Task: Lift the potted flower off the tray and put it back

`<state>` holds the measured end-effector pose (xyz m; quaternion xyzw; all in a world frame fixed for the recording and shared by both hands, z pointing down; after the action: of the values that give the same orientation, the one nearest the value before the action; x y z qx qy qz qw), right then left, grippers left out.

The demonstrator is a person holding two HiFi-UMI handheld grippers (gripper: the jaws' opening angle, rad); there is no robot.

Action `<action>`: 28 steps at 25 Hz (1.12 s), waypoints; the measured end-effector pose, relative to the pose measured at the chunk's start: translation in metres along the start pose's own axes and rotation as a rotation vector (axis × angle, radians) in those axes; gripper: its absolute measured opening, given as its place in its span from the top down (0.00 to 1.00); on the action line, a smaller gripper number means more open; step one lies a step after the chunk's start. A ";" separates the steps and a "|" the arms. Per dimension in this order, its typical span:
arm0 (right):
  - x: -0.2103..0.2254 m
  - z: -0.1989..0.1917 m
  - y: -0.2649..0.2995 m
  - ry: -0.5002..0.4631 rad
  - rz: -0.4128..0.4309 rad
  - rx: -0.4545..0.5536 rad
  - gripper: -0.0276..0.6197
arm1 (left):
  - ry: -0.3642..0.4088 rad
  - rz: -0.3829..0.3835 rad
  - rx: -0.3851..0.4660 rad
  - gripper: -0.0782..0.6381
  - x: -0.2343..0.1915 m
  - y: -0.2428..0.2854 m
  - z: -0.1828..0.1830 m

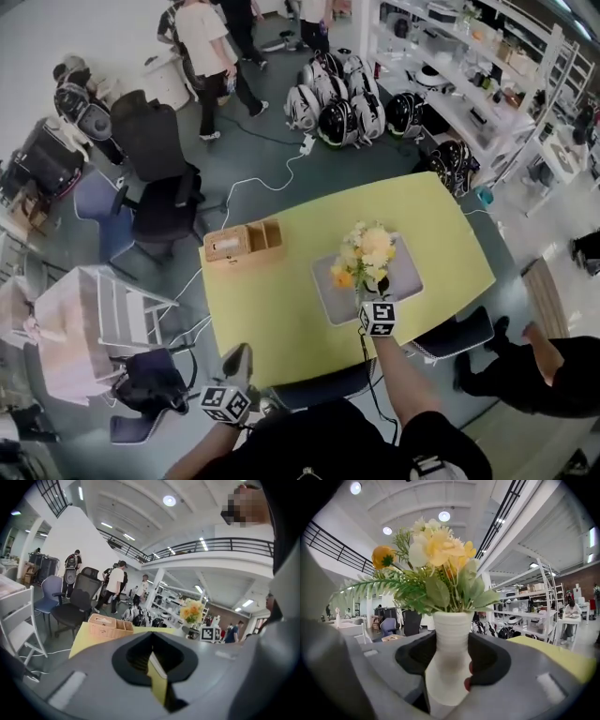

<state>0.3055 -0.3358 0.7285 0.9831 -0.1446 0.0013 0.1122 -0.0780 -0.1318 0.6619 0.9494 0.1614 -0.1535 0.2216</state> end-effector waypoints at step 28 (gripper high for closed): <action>0.045 -0.078 0.037 -0.044 -0.090 -0.085 0.55 | 0.075 0.057 -0.030 0.88 0.008 0.000 0.002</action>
<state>0.3398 -0.3662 0.8144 0.9828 -0.1024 -0.0317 0.1507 -0.0711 -0.1306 0.6571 0.9553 0.1447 -0.1089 0.2337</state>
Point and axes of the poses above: the fingertips, and each gripper's own axes: y forward along the fingers, x to its right, z out of its top, the point moved 9 cm from there along -y, backward along the fingers, and after that the axes turned 5 degrees about -x, right-handed, at the moved point
